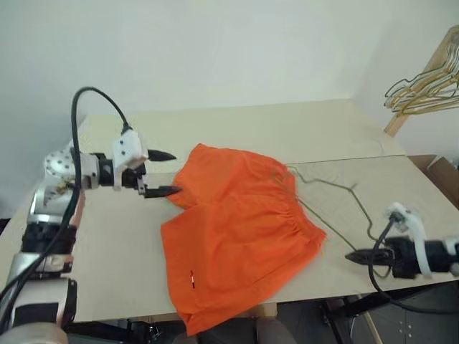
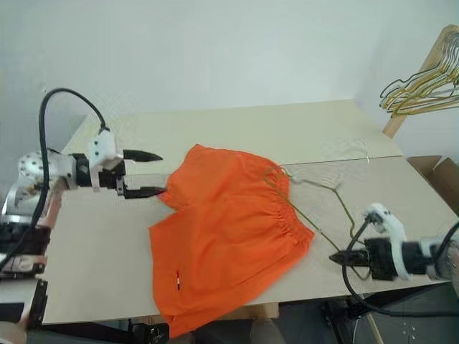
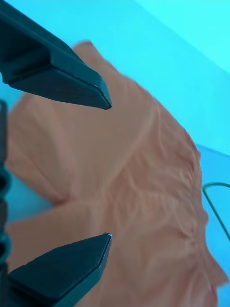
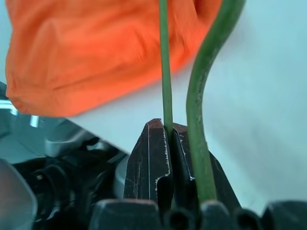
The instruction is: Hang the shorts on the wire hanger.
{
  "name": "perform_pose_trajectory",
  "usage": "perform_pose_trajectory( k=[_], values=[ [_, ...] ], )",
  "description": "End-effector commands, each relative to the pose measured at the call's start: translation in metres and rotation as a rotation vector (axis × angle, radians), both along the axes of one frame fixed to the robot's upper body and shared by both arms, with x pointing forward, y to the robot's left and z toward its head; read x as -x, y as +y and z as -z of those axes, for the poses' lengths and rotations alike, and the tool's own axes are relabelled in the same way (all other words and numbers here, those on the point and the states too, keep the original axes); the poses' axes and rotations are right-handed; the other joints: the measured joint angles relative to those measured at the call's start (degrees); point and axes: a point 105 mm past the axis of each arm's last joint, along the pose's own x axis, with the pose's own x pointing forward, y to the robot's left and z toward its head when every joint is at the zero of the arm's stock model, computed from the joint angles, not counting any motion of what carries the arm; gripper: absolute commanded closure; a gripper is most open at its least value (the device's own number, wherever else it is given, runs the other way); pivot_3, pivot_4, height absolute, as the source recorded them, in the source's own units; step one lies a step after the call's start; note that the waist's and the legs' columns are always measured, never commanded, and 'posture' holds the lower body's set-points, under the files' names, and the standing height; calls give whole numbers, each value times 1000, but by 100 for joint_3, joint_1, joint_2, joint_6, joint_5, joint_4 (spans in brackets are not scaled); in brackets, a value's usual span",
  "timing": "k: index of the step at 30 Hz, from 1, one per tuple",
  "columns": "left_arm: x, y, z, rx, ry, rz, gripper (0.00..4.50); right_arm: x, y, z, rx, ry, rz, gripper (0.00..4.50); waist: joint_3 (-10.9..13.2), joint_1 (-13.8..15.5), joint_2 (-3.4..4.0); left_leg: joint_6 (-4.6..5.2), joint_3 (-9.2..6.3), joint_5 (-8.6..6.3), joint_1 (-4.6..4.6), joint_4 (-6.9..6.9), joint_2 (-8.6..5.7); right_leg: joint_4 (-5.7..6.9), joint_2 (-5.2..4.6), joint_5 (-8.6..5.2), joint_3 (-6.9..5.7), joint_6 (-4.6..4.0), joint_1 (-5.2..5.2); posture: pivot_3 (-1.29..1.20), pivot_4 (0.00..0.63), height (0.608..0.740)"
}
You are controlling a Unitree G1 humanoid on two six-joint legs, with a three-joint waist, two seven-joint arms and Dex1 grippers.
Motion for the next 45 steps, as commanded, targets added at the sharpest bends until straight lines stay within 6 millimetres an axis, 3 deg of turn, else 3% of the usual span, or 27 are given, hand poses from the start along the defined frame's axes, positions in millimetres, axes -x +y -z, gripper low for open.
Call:
perform_pose_trajectory(
  k=[1,4,10,19,31,42,45],
  values=[
    [11,-16,-22,31,-56,64,19,3,-11,4,-43,52,89,4500,0,18,-1,0,5,0,4,1,0,0,0,0,1,0,5,-138,50,740],
    [14,-21,-24,35,-48,84,19,0,-17,7,-66,64,147,4500,-5,32,7,2,25,-1,19,1,0,-10,3,0,1,0,25,-137,47,740],
    [15,-23,-27,38,-42,92,19,-3,-25,-5,-125,3,217,4500,-5,62,7,4,27,-2,18,1,3,-26,8,-1,-6,-1,38,-139,49,740],
    [15,-26,-25,25,-30,108,19,7,-14,4,-110,79,150,4500,-4,55,6,11,28,-7,20,0,4,-42,8,-1,-7,0,51,-138,49,740],
    [18,-17,-24,7,-27,98,19,3,-9,-7,-173,53,121,4500,-4,120,6,17,26,-10,23,0,5,-57,9,-1,-14,0,63,-92,43,740],
    [23,-17,-21,-4,-30,90,19,-18,7,8,-221,47,96,4500,-4,296,6,18,24,-10,25,-2,7,-64,10,-1,-19,0,65,-56,35,740],
    [24,-17,-21,-8,-32,85,19,-26,3,22,-176,80,148,4500,-4,347,5,18,24,-10,23,-2,7,-69,9,-1,-21,0,64,-45,32,740]
  ],
)
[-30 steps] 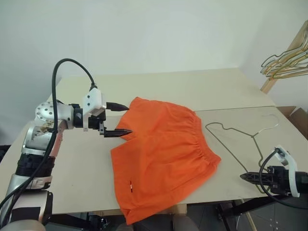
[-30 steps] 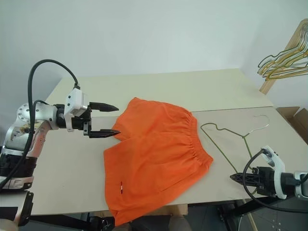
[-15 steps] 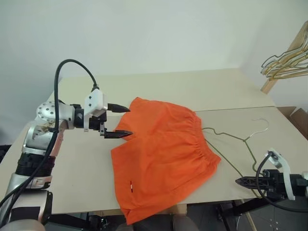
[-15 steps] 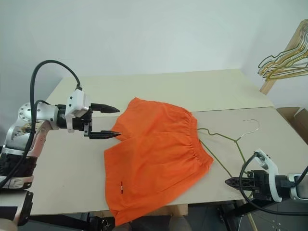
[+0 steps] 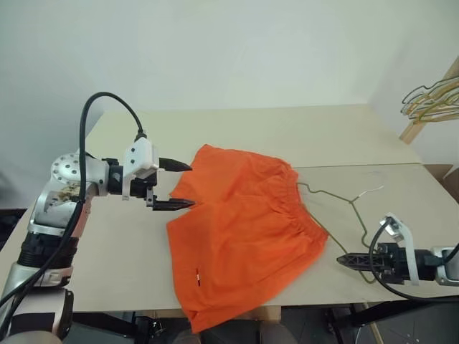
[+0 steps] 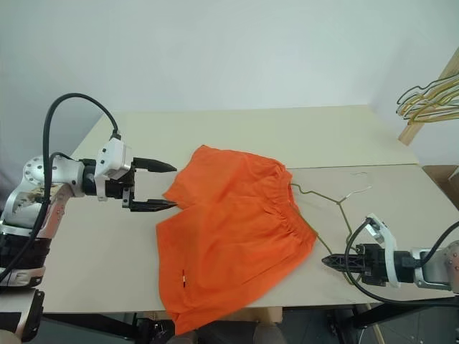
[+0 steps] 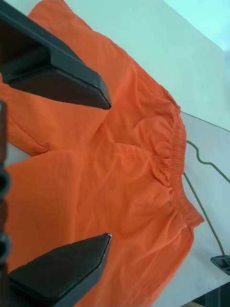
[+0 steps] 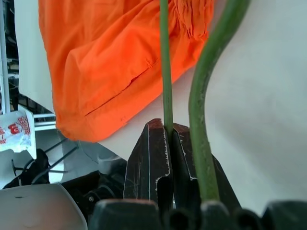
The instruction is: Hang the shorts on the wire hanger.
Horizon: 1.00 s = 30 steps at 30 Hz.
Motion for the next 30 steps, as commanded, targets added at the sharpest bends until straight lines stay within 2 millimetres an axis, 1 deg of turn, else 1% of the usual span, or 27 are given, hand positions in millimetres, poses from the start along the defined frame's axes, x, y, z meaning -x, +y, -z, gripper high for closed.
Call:
perform_pose_trajectory(
  k=[1,4,6,8,11,12,14,17,20,21,22,26,28,30],
  values=[
    [4,1,-13,3,-56,-3,19,-12,-3,5,35,-6,30,4500,-1,26,-1,0,1,0,0,0,0,0,0,0,1,0,0,-39,31,740],
    [5,2,-13,-5,-58,-7,19,-9,-2,-2,10,-14,2,4500,-1,66,0,0,1,0,1,-1,-1,0,-1,0,0,0,0,-33,31,740],
    [4,2,-13,-6,-60,-11,19,-5,-5,-1,33,-3,-12,4500,-1,98,0,0,-1,0,0,-3,-1,-1,0,0,-4,0,-1,-33,29,740],
    [4,2,-13,-6,-60,-11,19,1,-5,0,35,11,-44,4500,-1,132,-1,0,0,0,0,-3,-1,-4,0,0,-4,0,0,-32,29,740],
    [3,2,-13,-7,-58,-9,19,18,2,1,26,50,-129,4500,-1,197,0,0,0,0,0,-3,-1,-7,0,0,-7,0,0,-36,26,740],
    [3,2,-12,-7,-57,-9,19,19,2,3,33,55,-135,4500,-1,202,-1,1,0,0,0,-3,0,-7,1,0,-7,0,0,-39,25,740],
    [2,2,-11,-7,-56,-7,19,13,0,5,35,40,-113,4500,-5,188,-6,1,0,0,1,-3,1,-7,1,0,-8,0,2,-39,22,740],
    [2,1,-10,-9,-57,0,19,-3,-1,5,28,11,-68,4500,-6,170,-6,1,5,0,12,-3,1,-7,1,1,-2,-1,9,-37,17,740],
    [1,1,-12,-13,-63,1,19,-22,-3,10,24,12,14,4500,-6,180,-6,1,4,0,19,-5,2,-6,3,1,-3,-1,12,-27,14,740],
    [1,1,-12,-14,-65,-1,19,-26,-3,11,23,17,29,4500,-6,190,-6,1,4,0,17,-7,1,-6,1,1,-3,-1,11,-19,12,740],
    [2,1,-12,-14,-66,-2,19,-26,0,12,9,20,19,4500,-6,198,-6,1,3,0,17,-8,1,-8,2,1,-4,-1,11,-13,11,740],
    [5,4,-13,-20,-68,-7,19,-15,18,8,-58,27,-94,4500,-7,257,-6,0,-1,0,-2,-8,0,-11,-1,1,-12,-1,-2,5,15,740],
    [6,5,-12,-23,-68,-11,19,-13,21,6,-76,26,-113,4500,-7,271,-6,0,-1,0,-4,-8,0,-12,-1,1,-12,-1,-3,6,17,740],
    [7,5,-12,-26,-67,-12,19,-27,17,12,-60,21,-53,4500,-7,268,-5,0,0,0,1,-7,0,-10,0,1,-10,-2,-2,8,18,740]
  ],
)
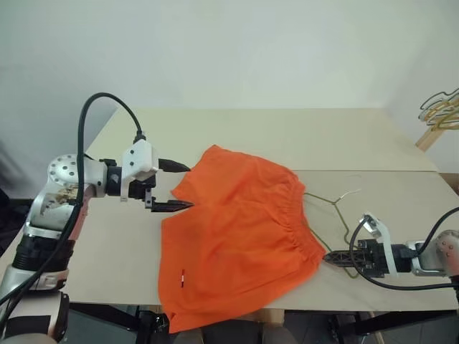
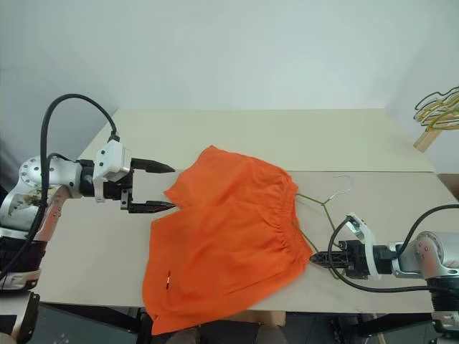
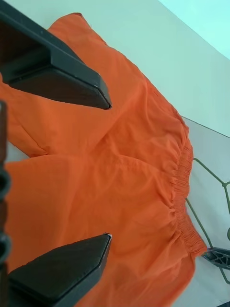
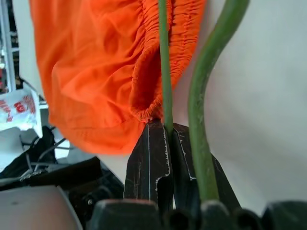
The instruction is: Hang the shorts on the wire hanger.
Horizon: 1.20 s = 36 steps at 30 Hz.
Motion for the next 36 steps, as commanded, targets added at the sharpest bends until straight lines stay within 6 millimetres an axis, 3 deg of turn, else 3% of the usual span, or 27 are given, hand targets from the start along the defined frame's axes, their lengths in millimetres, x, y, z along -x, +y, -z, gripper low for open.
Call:
perform_pose_trajectory(
  k=[1,11,15,21,29,36],
  values=[
    [3,1,-13,2,-58,1,19,-19,-2,-3,-3,-31,60,4500,-1,-18,-2,0,0,0,1,0,0,2,0,0,1,0,1,10,19,740],
    [1,2,-13,-2,-55,-1,19,-36,7,-1,-75,-2,119,4500,-3,-17,-6,-1,1,0,8,-9,0,-2,0,1,0,-2,5,12,24,740],
    [0,2,-13,-3,-54,2,19,-24,22,-5,-119,8,15,4500,-4,-19,-3,-2,1,1,14,-11,1,3,2,1,1,-3,5,19,24,740],
    [2,3,-12,-7,-58,2,19,-18,22,-10,-161,16,-19,4500,-4,-8,-4,-2,1,1,10,-11,0,-1,0,1,0,-2,4,29,18,740],
    [6,3,-12,-11,-65,2,19,-46,24,-6,-167,-8,85,4500,-6,-18,-5,-5,1,3,14,-12,1,3,1,1,1,-3,4,45,0,740],
    [6,3,-13,-12,-68,1,19,-39,37,-4,-202,4,16,4500,-8,83,-7,-6,1,3,10,-12,0,3,0,1,0,-3,-1,48,0,740]
  ],
)
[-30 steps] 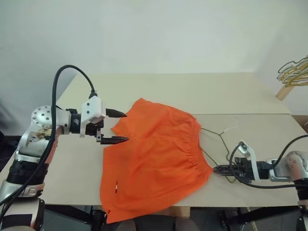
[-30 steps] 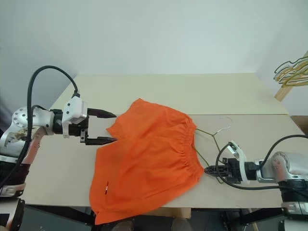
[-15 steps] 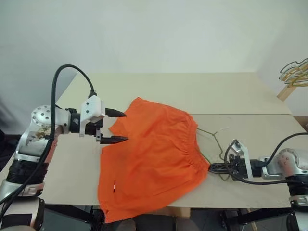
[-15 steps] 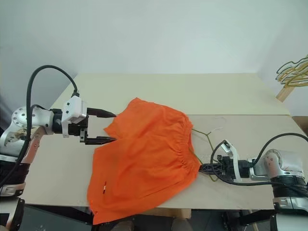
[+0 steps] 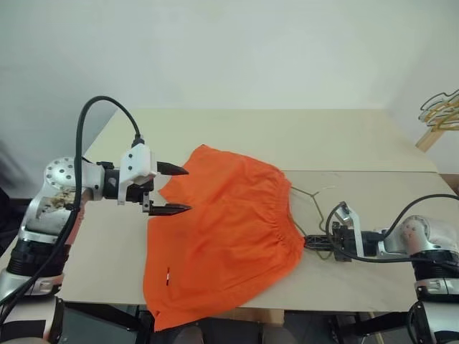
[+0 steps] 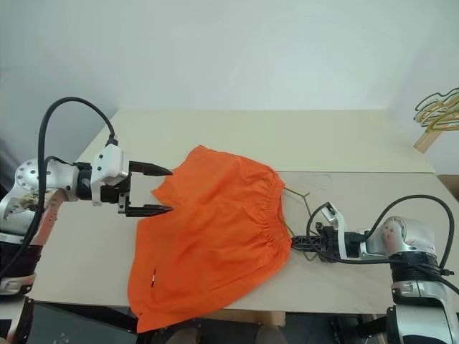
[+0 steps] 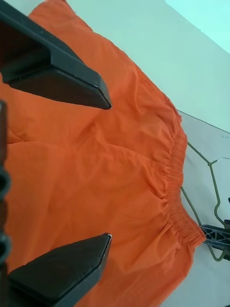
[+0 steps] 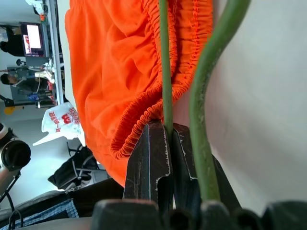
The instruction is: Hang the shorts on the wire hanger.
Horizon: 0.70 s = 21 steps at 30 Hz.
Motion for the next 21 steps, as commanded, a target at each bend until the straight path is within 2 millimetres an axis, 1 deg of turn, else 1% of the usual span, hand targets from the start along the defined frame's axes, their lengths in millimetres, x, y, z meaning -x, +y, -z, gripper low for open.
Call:
perform_pose_trajectory(
  k=[1,4,8,11,13,16,21],
  values=[
    [2,2,-13,4,-53,2,19,3,7,-11,-40,-38,-58,4500,0,7,0,0,0,0,0,0,0,1,1,0,0,0,0,50,0,740],
    [1,1,-13,3,-55,2,19,4,8,-11,-29,-47,-80,4500,-1,6,0,0,0,0,1,0,0,2,1,0,-1,0,0,49,0,740],
    [0,1,-13,2,-54,5,19,-15,5,-7,4,-66,-2,4500,-3,-15,-2,-1,1,1,1,0,0,1,1,0,1,0,0,48,0,740],
    [0,1,-13,3,-55,5,19,-22,4,-6,16,-85,28,4500,-9,-10,-5,-2,2,1,4,0,0,4,1,0,1,0,0,50,0,740],
    [0,1,-12,2,-54,4,19,-22,5,-6,19,-105,32,4500,-16,-1,-16,-2,0,1,3,-1,0,4,1,0,-1,-1,0,49,0,740],
    [1,2,-11,0,-52,3,19,-21,5,-7,55,-180,24,4500,-28,3,-29,-3,-1,2,2,0,0,3,0,0,-1,-1,0,43,0,740],
    [-1,1,-11,-2,-54,5,19,-20,3,-12,245,-455,-30,4500,-43,6,-37,-3,-1,2,2,0,0,4,0,0,-2,0,1,22,0,740]
  ],
)
